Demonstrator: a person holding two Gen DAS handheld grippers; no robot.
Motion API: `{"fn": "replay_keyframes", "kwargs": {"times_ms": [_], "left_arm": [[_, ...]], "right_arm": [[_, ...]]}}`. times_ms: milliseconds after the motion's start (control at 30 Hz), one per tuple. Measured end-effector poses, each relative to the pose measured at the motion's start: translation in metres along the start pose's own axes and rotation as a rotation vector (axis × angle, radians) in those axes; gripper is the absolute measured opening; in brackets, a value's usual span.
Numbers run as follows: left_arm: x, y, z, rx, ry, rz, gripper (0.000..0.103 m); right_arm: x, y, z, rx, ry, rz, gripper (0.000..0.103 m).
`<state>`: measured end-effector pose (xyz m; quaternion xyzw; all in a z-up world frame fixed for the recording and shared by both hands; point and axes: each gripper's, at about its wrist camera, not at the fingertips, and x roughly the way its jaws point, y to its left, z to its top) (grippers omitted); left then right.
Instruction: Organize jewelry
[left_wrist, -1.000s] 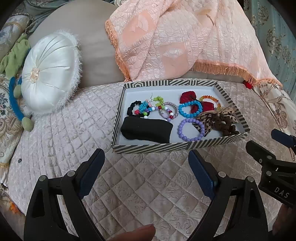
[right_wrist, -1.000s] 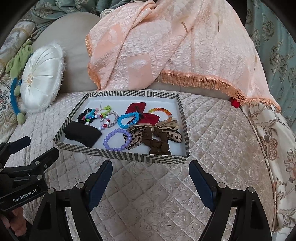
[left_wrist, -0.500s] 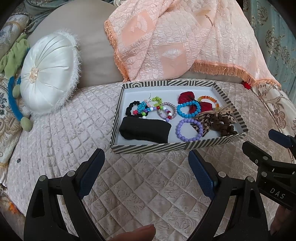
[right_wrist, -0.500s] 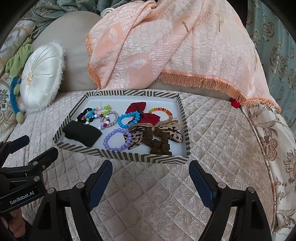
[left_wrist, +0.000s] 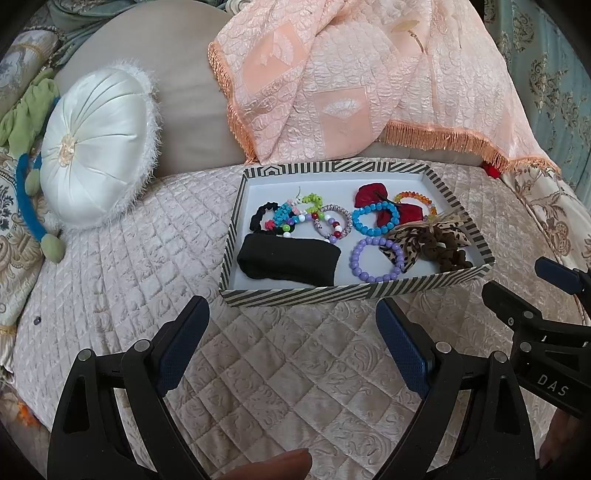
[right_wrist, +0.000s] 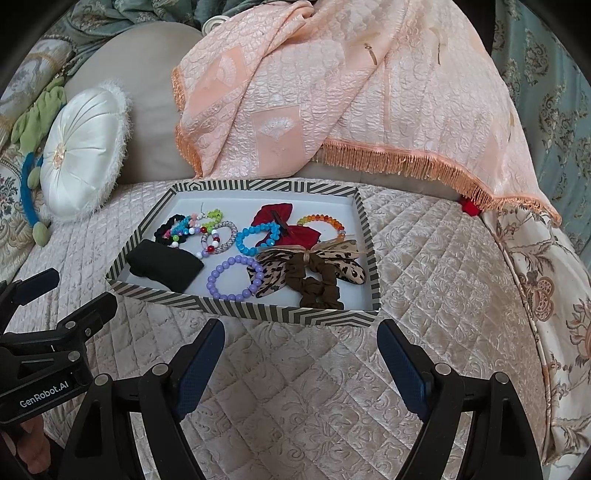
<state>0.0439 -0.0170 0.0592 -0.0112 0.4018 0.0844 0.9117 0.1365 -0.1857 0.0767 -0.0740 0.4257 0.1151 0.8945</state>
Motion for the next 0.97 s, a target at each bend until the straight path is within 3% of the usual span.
{"fn": "replay_keyframes", "kwargs": {"times_ms": [967], "left_arm": [[-0.005, -0.0037, -0.0007, 0.013, -0.028, 0.002, 0.092]], "right_arm": [[-0.0013, 0.0006, -0.0008, -0.002, -0.002, -0.004, 0.083]]}}
